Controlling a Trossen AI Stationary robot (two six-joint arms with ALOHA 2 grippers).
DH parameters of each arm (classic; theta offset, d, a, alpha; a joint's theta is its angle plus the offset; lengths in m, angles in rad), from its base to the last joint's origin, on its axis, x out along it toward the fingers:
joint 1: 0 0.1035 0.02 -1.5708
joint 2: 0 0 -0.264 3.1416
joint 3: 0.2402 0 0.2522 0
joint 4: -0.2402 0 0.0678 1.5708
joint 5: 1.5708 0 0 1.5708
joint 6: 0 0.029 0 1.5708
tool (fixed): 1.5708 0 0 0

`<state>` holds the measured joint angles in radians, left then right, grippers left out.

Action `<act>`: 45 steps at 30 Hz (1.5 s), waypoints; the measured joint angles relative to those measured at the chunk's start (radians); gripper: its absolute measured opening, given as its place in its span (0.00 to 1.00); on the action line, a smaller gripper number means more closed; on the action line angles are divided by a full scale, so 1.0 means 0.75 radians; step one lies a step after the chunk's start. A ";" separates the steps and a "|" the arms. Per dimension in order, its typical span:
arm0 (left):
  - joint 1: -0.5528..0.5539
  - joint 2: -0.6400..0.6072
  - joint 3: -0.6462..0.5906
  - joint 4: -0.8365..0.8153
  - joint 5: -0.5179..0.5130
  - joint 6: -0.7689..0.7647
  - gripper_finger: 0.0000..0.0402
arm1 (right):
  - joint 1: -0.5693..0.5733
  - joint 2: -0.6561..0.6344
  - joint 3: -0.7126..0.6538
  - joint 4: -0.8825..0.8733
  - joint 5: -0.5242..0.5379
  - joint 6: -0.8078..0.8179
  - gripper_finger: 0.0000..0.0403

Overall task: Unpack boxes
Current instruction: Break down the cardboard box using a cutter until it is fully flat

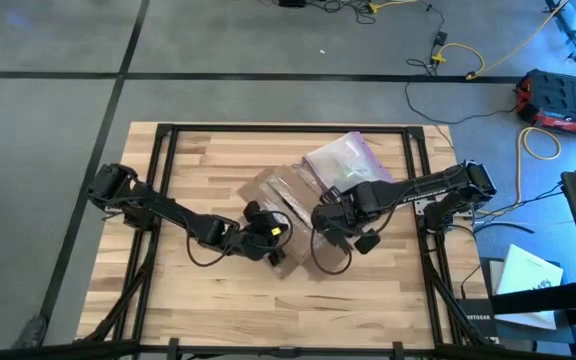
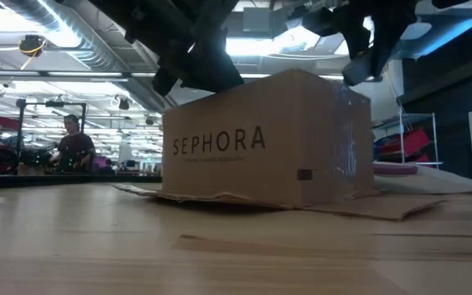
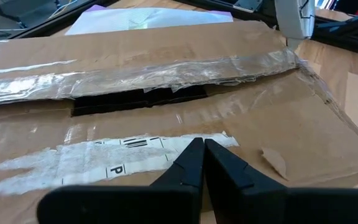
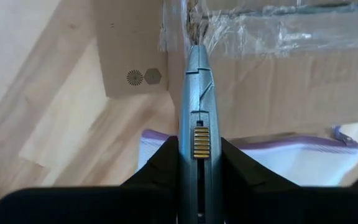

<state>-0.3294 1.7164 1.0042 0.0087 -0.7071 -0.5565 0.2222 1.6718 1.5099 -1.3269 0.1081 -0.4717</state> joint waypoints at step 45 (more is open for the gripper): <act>0.077 -0.127 -0.003 0.062 0.248 0.396 0.00 | 0.314 -0.743 -1.106 0.825 0.375 2.093 0.14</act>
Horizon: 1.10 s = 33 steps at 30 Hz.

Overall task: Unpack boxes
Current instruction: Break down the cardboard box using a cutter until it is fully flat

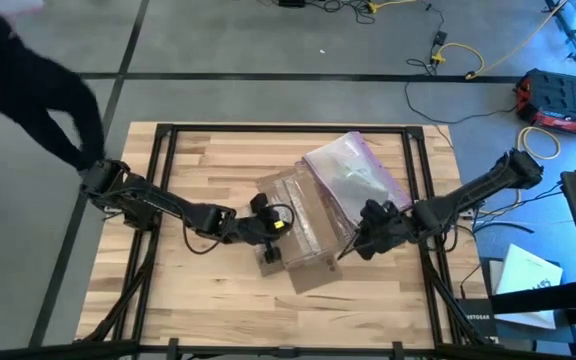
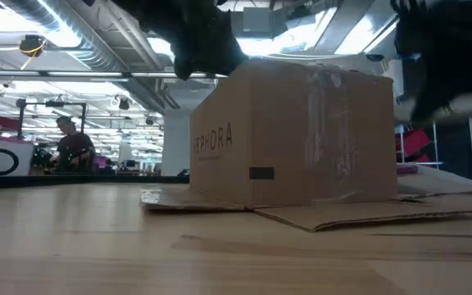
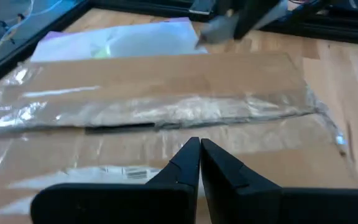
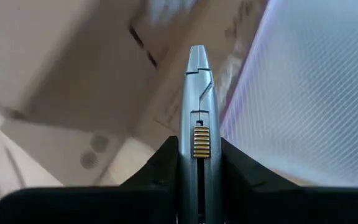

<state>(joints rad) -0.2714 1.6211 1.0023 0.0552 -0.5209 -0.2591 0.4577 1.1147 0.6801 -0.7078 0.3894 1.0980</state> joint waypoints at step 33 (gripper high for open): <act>0.006 -0.003 0.003 0.162 0.152 0.040 0.00 | 0.036 0.046 -0.388 0.393 -0.228 0.016 0.19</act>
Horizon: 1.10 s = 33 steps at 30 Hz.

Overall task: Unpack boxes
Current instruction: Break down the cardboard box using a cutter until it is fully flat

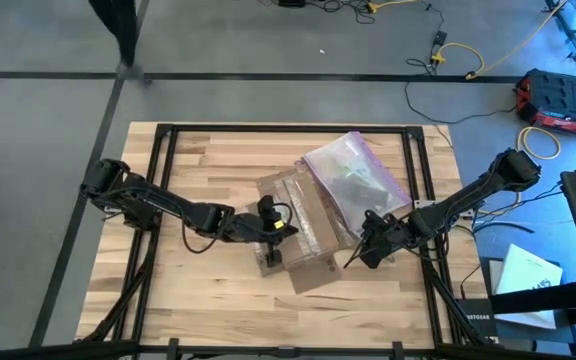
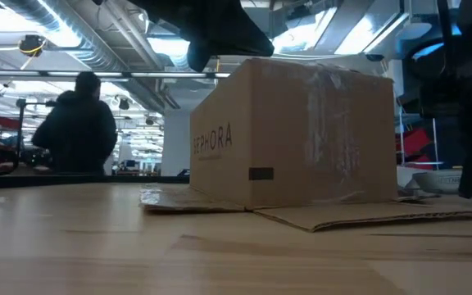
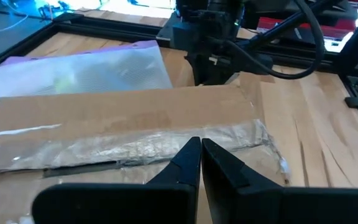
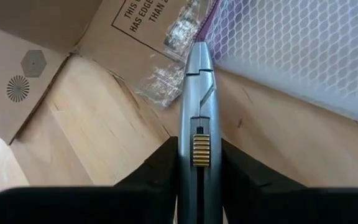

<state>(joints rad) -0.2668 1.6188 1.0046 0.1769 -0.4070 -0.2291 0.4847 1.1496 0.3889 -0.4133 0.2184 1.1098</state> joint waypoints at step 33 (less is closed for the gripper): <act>0.153 -0.129 0.003 -0.175 0.138 -0.014 0.00 | -0.103 0.000 0.720 -0.092 0.390 -0.732 0.40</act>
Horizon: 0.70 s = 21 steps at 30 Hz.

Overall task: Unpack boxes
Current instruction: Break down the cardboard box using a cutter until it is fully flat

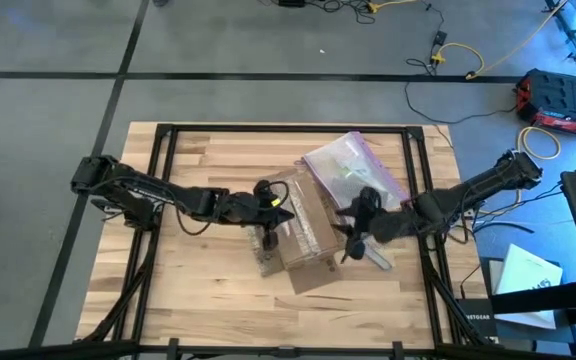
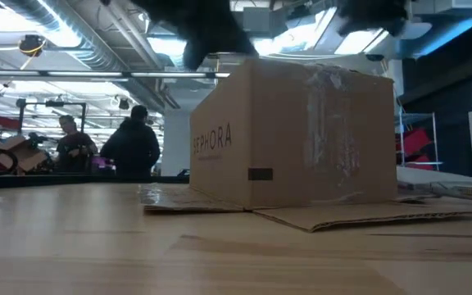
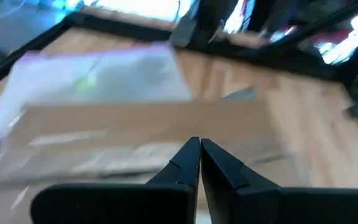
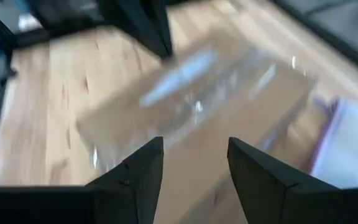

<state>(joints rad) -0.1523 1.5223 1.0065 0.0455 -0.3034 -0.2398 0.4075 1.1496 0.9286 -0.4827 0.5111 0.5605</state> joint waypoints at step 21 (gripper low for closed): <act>0.105 -0.029 -0.262 0.018 0.076 -0.048 0.00 | -0.275 1.037 1.018 -0.644 0.011 -0.329 0.43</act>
<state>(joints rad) -0.0734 1.5007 0.8097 0.0590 -0.2461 -0.2754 0.2013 1.9272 1.6922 -0.9656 0.5190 0.3142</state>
